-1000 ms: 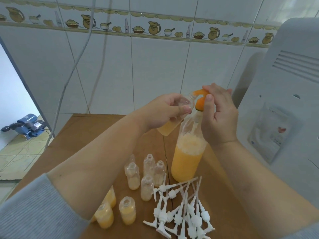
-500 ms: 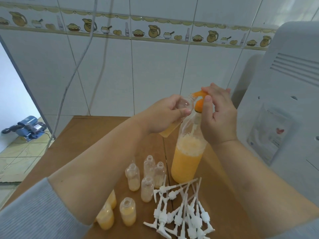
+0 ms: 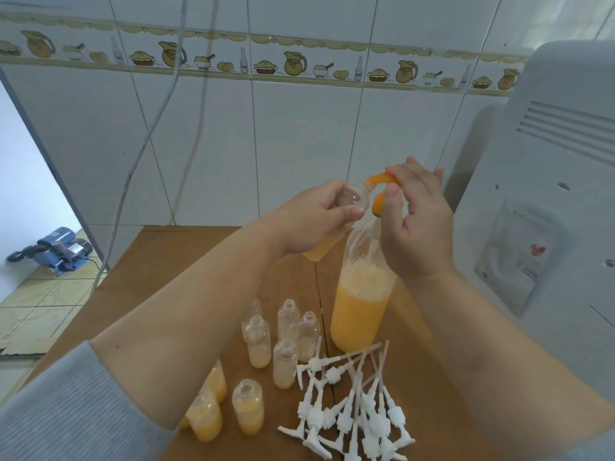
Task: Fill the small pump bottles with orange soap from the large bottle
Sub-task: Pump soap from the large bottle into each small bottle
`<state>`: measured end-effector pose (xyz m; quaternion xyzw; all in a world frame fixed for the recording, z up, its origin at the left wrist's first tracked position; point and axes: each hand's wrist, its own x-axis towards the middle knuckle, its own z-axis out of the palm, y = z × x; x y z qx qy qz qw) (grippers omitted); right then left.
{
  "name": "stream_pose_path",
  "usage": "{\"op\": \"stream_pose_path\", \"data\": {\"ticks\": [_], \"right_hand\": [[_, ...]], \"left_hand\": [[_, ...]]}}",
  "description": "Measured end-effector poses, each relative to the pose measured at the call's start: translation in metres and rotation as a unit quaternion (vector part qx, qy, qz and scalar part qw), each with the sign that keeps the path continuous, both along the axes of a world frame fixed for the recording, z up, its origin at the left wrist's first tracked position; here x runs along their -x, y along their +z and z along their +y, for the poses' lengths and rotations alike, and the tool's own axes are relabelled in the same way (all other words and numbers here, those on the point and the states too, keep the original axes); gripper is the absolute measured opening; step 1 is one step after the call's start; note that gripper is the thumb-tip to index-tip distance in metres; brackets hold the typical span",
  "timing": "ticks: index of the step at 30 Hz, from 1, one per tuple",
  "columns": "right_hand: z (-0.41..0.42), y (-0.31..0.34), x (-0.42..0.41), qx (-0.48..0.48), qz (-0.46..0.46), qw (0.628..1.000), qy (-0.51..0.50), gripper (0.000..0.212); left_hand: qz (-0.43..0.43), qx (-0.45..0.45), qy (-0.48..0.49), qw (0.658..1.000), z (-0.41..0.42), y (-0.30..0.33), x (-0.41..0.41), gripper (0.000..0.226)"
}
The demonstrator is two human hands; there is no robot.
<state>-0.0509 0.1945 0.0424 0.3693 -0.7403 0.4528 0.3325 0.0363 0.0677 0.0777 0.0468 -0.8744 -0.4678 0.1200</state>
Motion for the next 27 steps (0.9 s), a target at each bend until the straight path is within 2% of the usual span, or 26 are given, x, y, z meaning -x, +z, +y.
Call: {"op": "stream_pose_path", "data": {"ticks": [9,12,17,22,27], "right_hand": [[-0.006,-0.013,-0.002,0.034,-0.017,0.999,0.01,0.041],[-0.002,-0.009,-0.002,0.002,-0.014,1.0,0.011,0.045],[0.002,0.002,0.002,0.004,0.027,1.0,-0.012,0.046],[-0.003,-0.01,0.003,0.018,0.015,1.0,-0.009,0.04],[0.003,-0.009,-0.002,-0.005,-0.004,1.0,0.001,0.047]], "left_hand": [[-0.013,0.005,0.009,1.0,-0.004,-0.005,0.002,0.038],[-0.011,-0.008,0.004,1.0,-0.004,-0.006,0.001,0.03],[0.003,-0.009,-0.005,1.0,-0.003,0.003,0.004,0.033],[-0.007,-0.005,-0.009,1.0,-0.006,-0.004,0.004,0.026],[-0.013,0.004,-0.008,1.0,-0.005,-0.003,0.003,0.027]]}}
